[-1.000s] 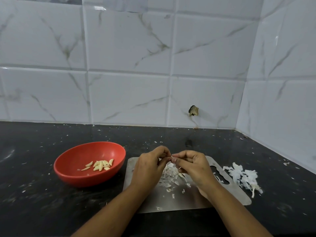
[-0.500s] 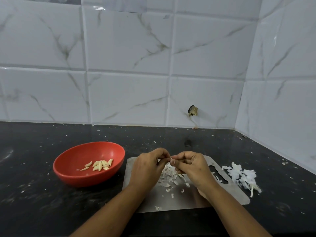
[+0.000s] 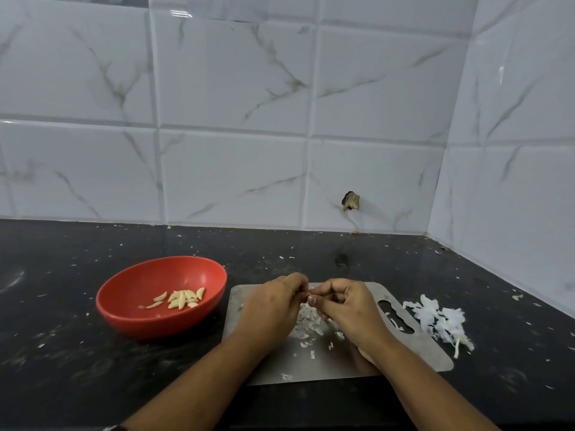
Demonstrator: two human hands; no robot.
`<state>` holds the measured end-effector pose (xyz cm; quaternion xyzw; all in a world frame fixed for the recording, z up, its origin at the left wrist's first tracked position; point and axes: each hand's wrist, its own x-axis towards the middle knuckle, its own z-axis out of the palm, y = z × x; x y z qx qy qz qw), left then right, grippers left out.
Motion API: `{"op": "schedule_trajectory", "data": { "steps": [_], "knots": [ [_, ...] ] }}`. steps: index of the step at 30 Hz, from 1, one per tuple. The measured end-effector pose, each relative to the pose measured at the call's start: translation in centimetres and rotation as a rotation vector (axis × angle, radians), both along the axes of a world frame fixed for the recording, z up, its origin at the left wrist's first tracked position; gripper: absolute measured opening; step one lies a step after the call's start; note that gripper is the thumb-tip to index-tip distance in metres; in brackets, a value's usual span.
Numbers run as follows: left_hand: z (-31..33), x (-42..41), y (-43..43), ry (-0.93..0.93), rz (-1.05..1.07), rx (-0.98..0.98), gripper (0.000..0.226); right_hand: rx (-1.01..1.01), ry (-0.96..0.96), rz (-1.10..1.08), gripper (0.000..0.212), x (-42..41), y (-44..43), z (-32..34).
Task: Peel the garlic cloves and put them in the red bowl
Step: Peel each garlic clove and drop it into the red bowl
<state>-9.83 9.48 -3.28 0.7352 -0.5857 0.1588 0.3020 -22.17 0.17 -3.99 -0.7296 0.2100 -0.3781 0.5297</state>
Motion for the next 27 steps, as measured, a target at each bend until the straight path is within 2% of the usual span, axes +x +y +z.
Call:
{"op": "schedule_trajectory", "data": {
  "steps": [4, 9, 15, 19, 23, 27],
  "knots": [
    [-0.1, -0.3, -0.1, -0.016, 0.005, 0.024, 0.015, 0.019, -0.021, -0.022, 0.007, 0.2, -0.1, -0.2],
    [-0.7, 0.1, -0.7, 0.097, -0.073, -0.002, 0.007, 0.087, -0.079, -0.054, 0.005, 0.4, -0.3, -0.1],
    [-1.6, 0.6, -1.2, 0.139, -0.115, -0.067, 0.007, 0.145, -0.113, -0.061, 0.009, 0.3, -0.7, -0.1],
    [-1.7, 0.8, -1.3, 0.217, -0.138, -0.135, 0.007, 0.112, -0.075, -0.038, 0.011, 0.5, -0.6, -0.3],
    [-1.8, 1.1, -1.5, 0.277, -0.147, -0.182, 0.016, 0.058, -0.039, -0.044, 0.017, 0.5, -0.6, -0.5],
    [-1.6, 1.0, -1.3, 0.338, -0.15, -0.199, 0.008, 0.04, -0.038, -0.011, 0.018, 0.6, -0.5, -0.3]
  ]
}}
